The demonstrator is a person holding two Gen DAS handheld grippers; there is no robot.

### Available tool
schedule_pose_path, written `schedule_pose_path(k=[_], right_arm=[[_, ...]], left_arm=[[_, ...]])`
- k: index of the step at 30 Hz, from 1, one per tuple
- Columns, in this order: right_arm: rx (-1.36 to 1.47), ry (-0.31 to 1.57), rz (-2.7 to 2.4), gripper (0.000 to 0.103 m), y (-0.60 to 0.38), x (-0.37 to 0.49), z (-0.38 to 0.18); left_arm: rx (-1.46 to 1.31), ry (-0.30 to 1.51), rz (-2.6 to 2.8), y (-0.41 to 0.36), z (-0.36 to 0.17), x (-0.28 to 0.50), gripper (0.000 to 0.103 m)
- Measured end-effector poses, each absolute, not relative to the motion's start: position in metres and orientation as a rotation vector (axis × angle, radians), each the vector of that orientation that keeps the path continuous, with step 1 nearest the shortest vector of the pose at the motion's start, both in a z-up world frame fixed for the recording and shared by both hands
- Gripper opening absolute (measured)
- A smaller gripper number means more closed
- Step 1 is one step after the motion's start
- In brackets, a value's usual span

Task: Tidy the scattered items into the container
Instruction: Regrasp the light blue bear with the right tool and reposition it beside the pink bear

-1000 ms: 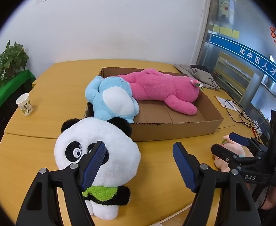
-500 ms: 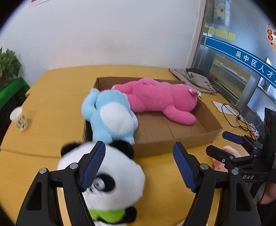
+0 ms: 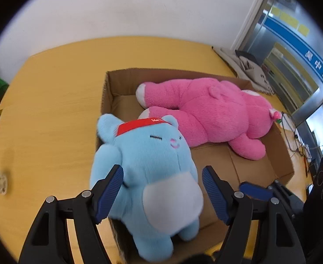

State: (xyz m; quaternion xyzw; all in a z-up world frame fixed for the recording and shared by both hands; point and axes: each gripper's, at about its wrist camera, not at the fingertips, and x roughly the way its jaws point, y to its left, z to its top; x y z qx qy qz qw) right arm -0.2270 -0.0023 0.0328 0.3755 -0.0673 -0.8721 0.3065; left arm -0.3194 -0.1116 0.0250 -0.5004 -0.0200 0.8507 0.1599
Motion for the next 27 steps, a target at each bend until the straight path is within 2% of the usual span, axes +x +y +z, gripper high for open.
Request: schedule_pose_path(k=[5, 7, 9, 12, 14, 15, 17, 19, 25, 27], right_arm=[[1.117, -0.230, -2.247, 0.103, -0.036, -0.267, -0.001], [1.254, -0.246, -2.184, 0.103, -0.048, -0.280, -0.024], [1.260, -0.333, -2.144, 0.103, -0.047, -0.283, -0.028], [1.290, -0.313, -2.158, 0.101, -0.053, -0.285, -0.028], [1.303, -0.283, -2.183, 0.090, -0.058, -0.282, -0.028], [1.300, -0.258, -2.204, 0.087, -0.061, -0.279, -0.027], [1.287, -0.232, -2.232, 0.075, -0.063, -0.273, -0.025], [1.264, -0.233, -2.259, 0.068, -0.060, -0.267, -0.021], [1.167, -0.151, -2.430, 0.067, -0.056, -0.239, -0.003], [1.207, -0.172, -2.396, 0.069, -0.058, -0.243, -0.009]], left_arm=[[-1.525, 0.079, 2.385, -0.098, -0.002, -0.350, 0.074], [-1.569, 0.111, 2.364, -0.096, -0.008, -0.355, 0.076], [-1.593, 0.080, 2.338, -0.100, -0.009, -0.358, 0.076], [-1.622, 0.036, 2.317, -0.104, -0.012, -0.362, 0.075], [-1.620, 0.045, 2.323, -0.102, -0.013, -0.361, 0.074], [-1.615, 0.055, 2.327, -0.101, -0.013, -0.359, 0.070], [-1.603, 0.043, 2.333, -0.102, -0.011, -0.356, 0.066], [-1.569, 0.025, 2.336, -0.101, -0.006, -0.352, 0.060], [-1.472, 0.025, 2.350, -0.092, 0.001, -0.348, 0.059], [-1.511, -0.002, 2.336, -0.098, -0.007, -0.352, 0.064]])
